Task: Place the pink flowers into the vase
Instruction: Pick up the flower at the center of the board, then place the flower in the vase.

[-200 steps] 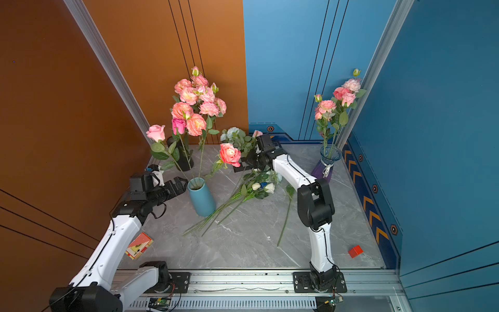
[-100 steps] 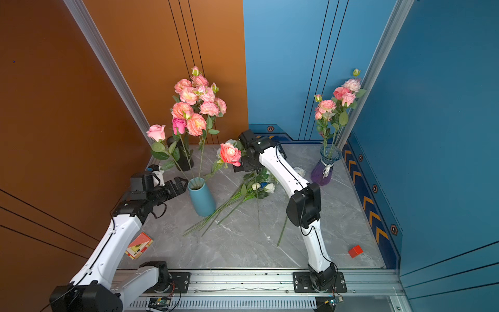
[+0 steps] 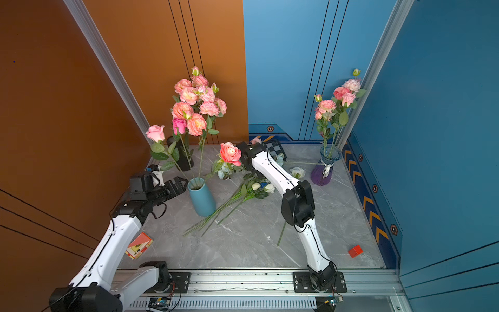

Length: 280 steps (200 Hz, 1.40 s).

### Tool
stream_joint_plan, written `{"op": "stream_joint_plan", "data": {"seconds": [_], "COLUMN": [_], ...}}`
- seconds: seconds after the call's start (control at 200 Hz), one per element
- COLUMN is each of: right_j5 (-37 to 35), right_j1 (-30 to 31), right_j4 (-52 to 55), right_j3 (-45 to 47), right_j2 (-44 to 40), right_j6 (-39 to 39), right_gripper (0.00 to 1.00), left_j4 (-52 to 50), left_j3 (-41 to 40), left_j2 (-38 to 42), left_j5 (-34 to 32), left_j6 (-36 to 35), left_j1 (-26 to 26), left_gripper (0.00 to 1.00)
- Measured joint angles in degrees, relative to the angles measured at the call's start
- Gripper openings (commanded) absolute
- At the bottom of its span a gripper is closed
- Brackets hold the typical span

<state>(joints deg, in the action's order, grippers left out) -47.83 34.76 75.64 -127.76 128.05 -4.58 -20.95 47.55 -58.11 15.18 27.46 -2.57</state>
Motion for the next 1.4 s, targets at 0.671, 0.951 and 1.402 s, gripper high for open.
{"op": "stream_joint_plan", "data": {"seconds": [0.671,0.951,1.402], "right_j5": [-10.4,6.7,21.4], "right_j1": [-9.9,-21.2,-31.9], "right_j4": [-8.4,-13.8,-41.5], "right_j3": [-1.2,-6.1,5.1], "right_j2": [-21.1,-29.8,-38.5], "right_j6": [7.4,3.5,0.3], "right_gripper": [0.0,0.0,0.0], "left_j4": [0.0,0.2,0.8], "left_j3": [0.0,0.0,-0.3], "left_j2": [0.8,0.8,-0.2], "left_j5": [1.4,1.4,1.4], "left_j6": [1.1,1.1,1.0], "left_j1": [-0.2,-0.2,-0.4], "left_gripper": [0.99,0.99,0.99]}}
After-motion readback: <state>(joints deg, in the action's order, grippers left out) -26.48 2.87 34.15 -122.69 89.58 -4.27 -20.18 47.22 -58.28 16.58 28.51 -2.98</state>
